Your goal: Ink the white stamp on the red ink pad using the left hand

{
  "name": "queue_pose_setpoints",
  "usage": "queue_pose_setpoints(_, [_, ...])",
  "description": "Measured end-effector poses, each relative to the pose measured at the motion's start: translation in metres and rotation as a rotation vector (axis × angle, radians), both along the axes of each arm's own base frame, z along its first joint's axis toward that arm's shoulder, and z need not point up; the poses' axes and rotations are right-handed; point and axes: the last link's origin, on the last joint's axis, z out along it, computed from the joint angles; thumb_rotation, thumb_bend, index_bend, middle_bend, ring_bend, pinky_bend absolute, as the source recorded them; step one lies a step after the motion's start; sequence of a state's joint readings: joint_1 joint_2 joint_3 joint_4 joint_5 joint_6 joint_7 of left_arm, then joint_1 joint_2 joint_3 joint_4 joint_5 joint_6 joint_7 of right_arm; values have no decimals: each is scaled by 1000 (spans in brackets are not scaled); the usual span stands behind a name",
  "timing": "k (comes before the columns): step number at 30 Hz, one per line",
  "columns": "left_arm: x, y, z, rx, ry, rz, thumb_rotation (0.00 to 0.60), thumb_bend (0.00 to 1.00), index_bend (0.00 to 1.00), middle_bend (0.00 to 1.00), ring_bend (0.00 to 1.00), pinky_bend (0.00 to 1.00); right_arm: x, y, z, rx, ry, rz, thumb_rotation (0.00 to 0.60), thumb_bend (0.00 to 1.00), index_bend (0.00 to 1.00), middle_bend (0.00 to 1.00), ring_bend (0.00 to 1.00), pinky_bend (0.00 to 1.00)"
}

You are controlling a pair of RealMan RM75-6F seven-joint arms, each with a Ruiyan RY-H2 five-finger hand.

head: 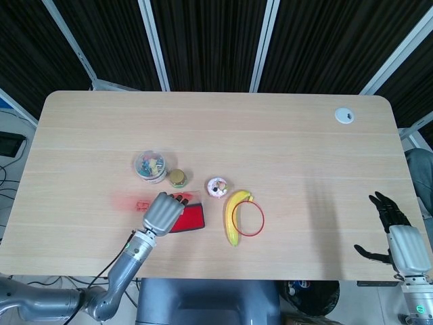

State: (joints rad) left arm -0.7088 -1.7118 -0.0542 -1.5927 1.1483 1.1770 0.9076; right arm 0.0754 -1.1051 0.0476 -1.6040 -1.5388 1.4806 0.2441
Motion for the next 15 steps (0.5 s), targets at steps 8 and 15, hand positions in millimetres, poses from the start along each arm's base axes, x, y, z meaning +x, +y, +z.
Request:
queue_pose_setpoints(8, [-41,-6,26,18,54,54,600,554,749,771,613,689,0,0,-1,1,1,0,600,118,0,0,0,177])
queue_pose_setpoints(15, [-72,4,38,50,89,120,600,554,743,765,611,684,0,0,-1,1,0,-2,600,118,0,0,0,177])
